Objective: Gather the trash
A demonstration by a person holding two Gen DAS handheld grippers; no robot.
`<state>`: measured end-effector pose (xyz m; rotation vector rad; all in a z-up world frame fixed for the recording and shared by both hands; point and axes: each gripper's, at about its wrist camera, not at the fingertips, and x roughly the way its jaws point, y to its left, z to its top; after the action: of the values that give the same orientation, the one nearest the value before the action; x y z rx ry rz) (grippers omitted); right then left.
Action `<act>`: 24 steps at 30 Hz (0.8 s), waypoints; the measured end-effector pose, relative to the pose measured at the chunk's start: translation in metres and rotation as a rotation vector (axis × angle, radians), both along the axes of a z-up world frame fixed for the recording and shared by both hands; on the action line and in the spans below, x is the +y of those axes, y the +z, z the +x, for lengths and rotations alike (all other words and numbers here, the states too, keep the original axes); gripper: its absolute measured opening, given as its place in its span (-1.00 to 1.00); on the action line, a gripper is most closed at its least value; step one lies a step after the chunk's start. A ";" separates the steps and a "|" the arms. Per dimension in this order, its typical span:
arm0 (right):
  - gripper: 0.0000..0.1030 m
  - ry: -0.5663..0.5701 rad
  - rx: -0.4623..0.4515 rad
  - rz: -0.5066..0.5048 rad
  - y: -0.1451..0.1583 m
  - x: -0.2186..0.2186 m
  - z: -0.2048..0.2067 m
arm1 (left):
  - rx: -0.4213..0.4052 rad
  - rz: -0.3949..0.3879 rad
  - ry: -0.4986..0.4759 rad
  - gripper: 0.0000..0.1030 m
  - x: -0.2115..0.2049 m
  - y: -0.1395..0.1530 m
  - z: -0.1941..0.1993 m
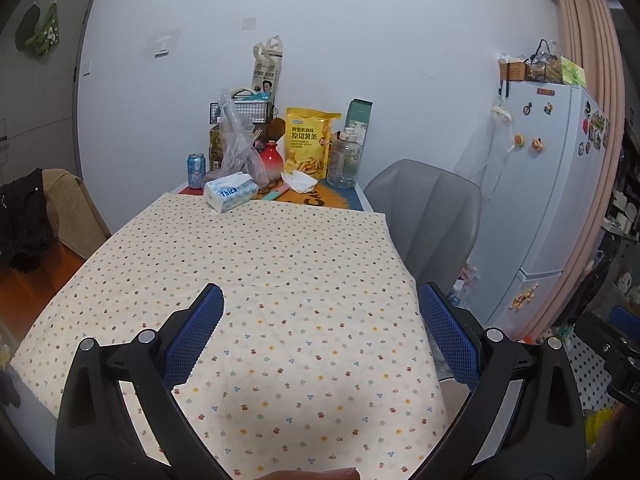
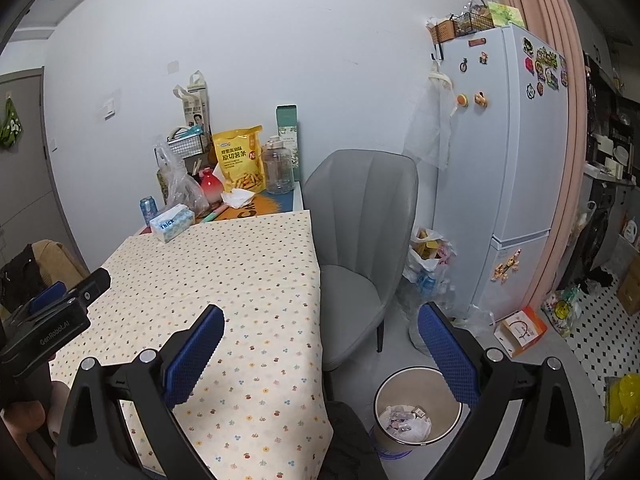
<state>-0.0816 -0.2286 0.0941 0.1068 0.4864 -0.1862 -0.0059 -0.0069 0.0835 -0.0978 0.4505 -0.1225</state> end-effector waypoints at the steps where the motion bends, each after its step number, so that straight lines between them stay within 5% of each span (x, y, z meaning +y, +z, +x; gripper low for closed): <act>1: 0.85 0.002 -0.003 0.000 0.001 0.000 -0.002 | -0.003 0.001 0.001 0.88 0.000 0.001 -0.001; 24: 0.85 0.018 -0.018 -0.004 0.006 0.005 -0.009 | -0.022 0.031 -0.011 0.88 0.003 0.007 -0.015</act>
<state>-0.0907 -0.2232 0.0998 0.0997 0.4690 -0.1685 -0.0213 -0.0043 0.0909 -0.0635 0.4307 -0.1276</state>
